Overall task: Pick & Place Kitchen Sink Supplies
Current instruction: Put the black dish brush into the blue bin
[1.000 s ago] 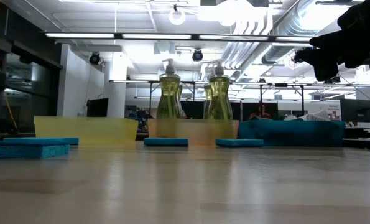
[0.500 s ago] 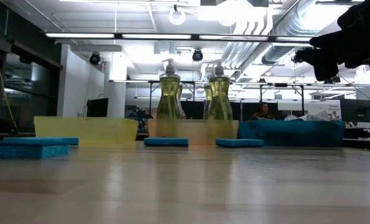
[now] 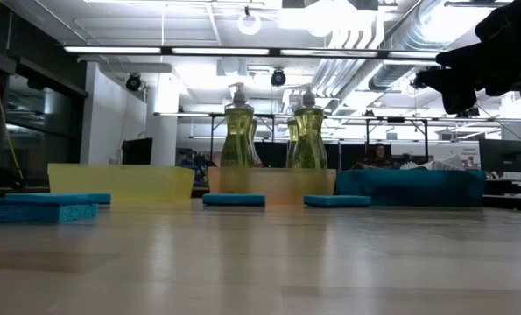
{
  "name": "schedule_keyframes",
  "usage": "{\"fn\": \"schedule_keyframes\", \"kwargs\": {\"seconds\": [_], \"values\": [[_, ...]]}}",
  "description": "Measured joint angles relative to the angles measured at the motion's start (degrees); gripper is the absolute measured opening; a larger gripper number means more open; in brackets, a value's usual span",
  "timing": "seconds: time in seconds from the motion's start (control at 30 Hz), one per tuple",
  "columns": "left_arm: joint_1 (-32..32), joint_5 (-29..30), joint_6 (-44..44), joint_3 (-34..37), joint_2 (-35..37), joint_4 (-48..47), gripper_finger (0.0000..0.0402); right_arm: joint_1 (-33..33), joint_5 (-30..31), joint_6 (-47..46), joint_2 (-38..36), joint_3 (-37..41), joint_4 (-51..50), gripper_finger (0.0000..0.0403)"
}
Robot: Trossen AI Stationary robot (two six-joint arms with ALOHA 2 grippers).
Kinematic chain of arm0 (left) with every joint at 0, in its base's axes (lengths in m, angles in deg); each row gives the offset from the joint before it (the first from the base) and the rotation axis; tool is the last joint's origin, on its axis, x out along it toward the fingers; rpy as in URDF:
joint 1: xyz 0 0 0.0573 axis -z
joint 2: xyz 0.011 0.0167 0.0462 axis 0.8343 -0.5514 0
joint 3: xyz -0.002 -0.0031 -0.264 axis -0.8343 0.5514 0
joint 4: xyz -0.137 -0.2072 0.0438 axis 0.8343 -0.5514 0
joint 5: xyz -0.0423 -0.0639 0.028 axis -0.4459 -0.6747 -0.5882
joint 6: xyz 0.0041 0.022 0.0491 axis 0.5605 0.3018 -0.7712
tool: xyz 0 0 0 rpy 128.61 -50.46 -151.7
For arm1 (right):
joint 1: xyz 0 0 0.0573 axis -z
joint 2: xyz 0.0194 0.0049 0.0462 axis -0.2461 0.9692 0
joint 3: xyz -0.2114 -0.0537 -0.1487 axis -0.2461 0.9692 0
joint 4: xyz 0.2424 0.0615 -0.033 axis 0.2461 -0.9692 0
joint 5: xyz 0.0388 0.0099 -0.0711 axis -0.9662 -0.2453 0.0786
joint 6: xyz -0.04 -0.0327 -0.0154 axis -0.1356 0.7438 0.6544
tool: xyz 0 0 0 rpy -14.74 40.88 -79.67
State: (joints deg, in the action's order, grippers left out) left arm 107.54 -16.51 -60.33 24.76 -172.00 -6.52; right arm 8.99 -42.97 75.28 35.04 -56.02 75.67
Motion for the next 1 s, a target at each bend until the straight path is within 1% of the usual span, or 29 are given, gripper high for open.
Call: {"fn": "schedule_keyframes", "kwargs": {"seconds": [0.13, 0.27, 0.37, 0.43, 0.57, 0.67, 0.73, 0.87, 1.0], "values": [[0.0, 3.4, 0.0, -5.1, 0.0, 0.3, 0.0147, 0.0, 0.0, 0.0, 0.0, 0.0, 0.0, 0.0210], [-0.7, 11.1, -0.3, -10.9, 0.1, 0.8, 0.0141, 0.0, 0.0, 0.0, 0.0, 0.0, 0.0, 0.0210], [-2.7, 17.3, -1.5, -14.7, 0.1, 0.3, 0.0129, 0.0, 0.0, 0.0, 0.0, 0.0, 0.0, 0.0210], [-4.5, 20.6, -2.4, -17.4, 0.1, 0.6, 0.0129, 0.0, 0.0, 0.0, 0.0, 0.0, 0.0, 0.0210], [-8.6, 24.8, -5.3, -22.2, 0.1, 0.8, 0.0141, 0.0, 0.0, 0.0, 0.0, 0.0, 0.0, 0.0210], [-11.9, 26.7, -7.2, -25.1, 0.2, 3.3, 0.0145, 0.0, 0.0, 0.0, 0.0, 0.0, 0.0, 0.0210], [-14.2, 27.0, -8.3, -26.1, 0.2, 6.0, 0.0142, 0.0, 0.0, 0.0, 0.0, 0.0, 0.0, 0.0210], [-19.2, 26.8, -9.0, -26.3, 0.2, 12.9, 0.0132, 0.0, 0.0, 0.0, 0.0, 0.0, 0.0, 0.0210], [-24.6, 25.1, -8.8, -26.3, 0.2, 17.5, 0.0138, 0.0, 0.0, 0.0, 0.0, 0.0, 0.0, 0.0210]]}}
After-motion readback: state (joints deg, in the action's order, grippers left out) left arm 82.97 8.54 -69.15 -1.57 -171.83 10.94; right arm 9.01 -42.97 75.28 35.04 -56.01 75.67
